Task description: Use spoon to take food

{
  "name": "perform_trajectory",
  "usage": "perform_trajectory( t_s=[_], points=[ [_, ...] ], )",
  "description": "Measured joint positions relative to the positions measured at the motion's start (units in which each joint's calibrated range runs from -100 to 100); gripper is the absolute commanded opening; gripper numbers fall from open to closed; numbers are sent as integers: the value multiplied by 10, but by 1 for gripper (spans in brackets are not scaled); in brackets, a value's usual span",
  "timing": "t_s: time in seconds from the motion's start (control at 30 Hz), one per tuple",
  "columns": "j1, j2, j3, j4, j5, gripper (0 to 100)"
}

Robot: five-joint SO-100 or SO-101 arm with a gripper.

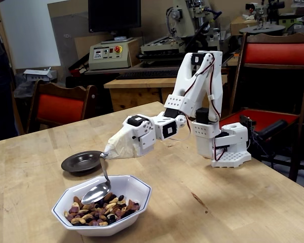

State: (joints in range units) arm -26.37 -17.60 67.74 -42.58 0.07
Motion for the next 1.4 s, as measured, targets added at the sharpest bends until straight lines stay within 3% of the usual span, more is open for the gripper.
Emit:
perform_trajectory(
  t_s=[0.47, 1.4],
  points=[
    [0, -109, 0, 0, 0, 4],
    [-1, -112, 19, 0, 0, 4]
  ],
)
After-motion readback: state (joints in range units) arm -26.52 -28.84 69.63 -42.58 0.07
